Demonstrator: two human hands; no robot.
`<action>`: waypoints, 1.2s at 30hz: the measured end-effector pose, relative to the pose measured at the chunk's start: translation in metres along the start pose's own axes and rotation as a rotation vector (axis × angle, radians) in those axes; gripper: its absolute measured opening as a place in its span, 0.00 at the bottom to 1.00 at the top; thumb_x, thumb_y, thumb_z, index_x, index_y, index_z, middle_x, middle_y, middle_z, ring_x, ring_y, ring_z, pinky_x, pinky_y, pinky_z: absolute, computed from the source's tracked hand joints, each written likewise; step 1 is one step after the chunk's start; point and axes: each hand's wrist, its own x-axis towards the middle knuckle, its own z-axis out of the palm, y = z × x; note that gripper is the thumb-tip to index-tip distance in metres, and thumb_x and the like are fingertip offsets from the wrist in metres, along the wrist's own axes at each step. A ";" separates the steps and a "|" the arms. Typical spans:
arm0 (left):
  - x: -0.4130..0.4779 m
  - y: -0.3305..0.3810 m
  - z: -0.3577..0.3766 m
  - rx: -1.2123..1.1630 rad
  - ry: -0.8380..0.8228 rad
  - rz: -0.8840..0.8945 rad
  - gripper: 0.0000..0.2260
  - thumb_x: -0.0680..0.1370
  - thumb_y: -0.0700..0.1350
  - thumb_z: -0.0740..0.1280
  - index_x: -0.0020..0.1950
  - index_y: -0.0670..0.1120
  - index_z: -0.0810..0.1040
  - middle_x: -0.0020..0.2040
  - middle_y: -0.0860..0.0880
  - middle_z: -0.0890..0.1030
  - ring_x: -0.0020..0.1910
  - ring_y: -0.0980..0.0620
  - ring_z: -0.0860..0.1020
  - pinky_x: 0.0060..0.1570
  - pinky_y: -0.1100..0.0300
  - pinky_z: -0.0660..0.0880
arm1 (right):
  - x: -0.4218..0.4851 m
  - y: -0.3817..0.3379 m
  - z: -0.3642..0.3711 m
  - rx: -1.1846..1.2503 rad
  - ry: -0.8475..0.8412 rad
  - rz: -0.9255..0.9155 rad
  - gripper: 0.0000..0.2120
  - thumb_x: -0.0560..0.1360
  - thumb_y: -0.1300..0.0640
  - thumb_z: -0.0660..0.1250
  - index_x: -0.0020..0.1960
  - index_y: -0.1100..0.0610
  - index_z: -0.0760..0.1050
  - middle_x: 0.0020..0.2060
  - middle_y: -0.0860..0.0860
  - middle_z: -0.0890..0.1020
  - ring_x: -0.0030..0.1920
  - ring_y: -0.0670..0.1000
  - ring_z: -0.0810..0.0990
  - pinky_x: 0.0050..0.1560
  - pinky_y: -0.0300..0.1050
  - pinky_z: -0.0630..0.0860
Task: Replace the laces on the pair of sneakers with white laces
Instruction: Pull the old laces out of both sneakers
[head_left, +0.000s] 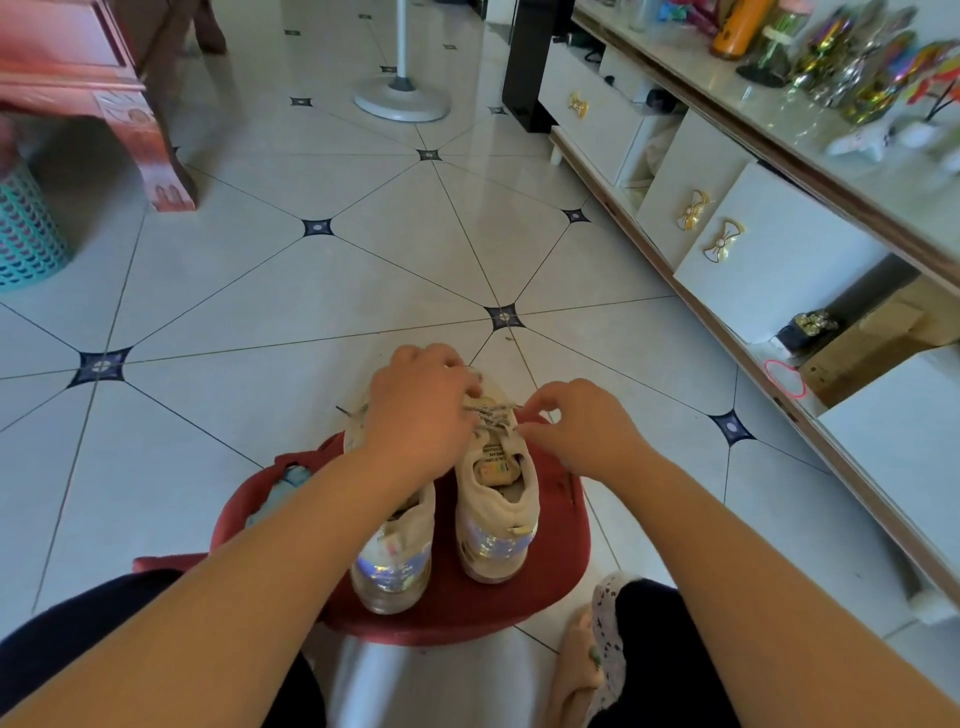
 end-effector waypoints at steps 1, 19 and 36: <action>0.002 0.001 0.006 0.020 -0.017 0.017 0.12 0.74 0.52 0.66 0.57 0.54 0.78 0.62 0.54 0.72 0.62 0.49 0.65 0.56 0.54 0.64 | 0.003 -0.002 0.004 0.010 -0.027 -0.008 0.11 0.70 0.49 0.70 0.51 0.50 0.79 0.51 0.49 0.78 0.46 0.47 0.75 0.40 0.37 0.69; 0.011 -0.003 0.029 -0.270 -0.178 -0.210 0.06 0.74 0.47 0.68 0.37 0.54 0.78 0.41 0.54 0.80 0.42 0.55 0.76 0.41 0.60 0.72 | -0.001 -0.006 0.020 0.298 0.077 0.120 0.07 0.67 0.55 0.70 0.32 0.48 0.75 0.29 0.43 0.77 0.29 0.41 0.72 0.28 0.34 0.65; -0.012 0.015 0.005 -0.140 -0.305 0.077 0.09 0.69 0.54 0.70 0.44 0.55 0.73 0.42 0.58 0.77 0.49 0.54 0.74 0.51 0.56 0.67 | -0.040 -0.006 0.014 0.575 -0.123 0.249 0.08 0.65 0.62 0.70 0.28 0.57 0.79 0.27 0.53 0.81 0.33 0.49 0.79 0.42 0.46 0.78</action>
